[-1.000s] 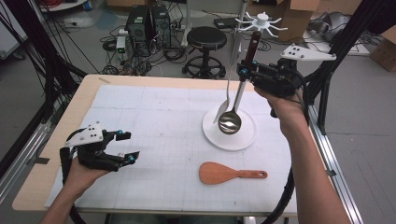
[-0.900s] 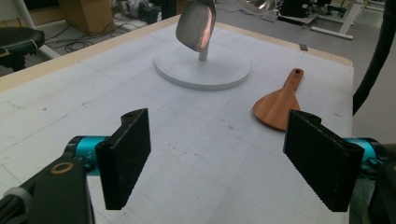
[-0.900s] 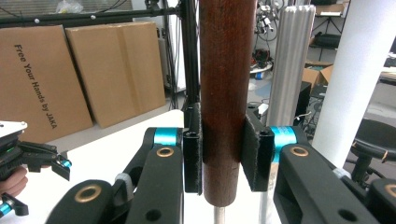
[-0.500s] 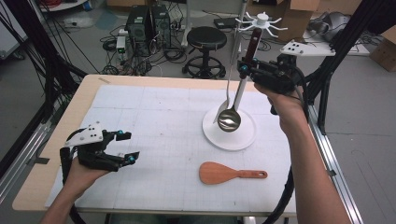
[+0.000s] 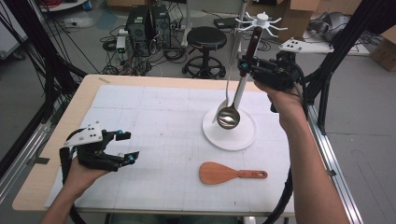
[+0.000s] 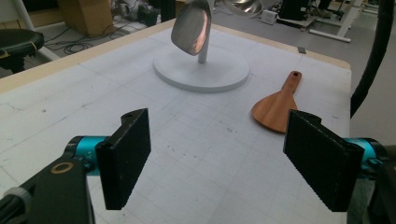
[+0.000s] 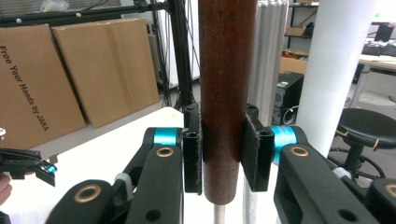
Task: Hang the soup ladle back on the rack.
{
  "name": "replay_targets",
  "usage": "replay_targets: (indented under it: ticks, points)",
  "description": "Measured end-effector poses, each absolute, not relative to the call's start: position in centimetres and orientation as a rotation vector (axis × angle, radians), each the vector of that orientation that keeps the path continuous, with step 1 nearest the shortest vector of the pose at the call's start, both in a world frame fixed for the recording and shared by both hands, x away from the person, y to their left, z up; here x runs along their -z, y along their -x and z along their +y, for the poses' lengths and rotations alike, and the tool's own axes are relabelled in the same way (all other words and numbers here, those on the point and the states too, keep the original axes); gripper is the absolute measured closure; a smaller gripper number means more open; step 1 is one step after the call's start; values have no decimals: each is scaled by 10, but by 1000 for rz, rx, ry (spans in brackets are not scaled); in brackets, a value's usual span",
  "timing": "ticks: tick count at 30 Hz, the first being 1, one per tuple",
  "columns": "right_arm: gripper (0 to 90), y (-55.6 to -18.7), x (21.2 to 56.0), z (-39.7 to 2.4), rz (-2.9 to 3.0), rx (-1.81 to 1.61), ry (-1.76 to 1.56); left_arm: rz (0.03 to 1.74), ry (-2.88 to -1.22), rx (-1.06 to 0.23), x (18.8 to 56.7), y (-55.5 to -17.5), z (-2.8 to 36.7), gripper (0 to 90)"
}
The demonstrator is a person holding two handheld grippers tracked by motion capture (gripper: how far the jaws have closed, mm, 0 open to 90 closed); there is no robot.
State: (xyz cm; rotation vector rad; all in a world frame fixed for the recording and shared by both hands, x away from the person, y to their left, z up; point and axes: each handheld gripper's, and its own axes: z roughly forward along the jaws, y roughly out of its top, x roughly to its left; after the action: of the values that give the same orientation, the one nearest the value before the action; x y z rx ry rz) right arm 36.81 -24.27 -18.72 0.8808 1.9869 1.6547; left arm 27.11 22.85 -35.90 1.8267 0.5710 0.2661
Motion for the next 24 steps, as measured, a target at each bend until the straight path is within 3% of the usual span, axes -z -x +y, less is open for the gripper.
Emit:
replay_targets:
  ticks: [15, 24]
  points:
    - [685, -367, 189, -248, 1973, -1684, -894, 572, -1823, -267, 359, -271, 229, 238]
    - [572, -364, 189, -252, 1963, -1696, -888, 569, -1824, -267, 359, -271, 229, 238]
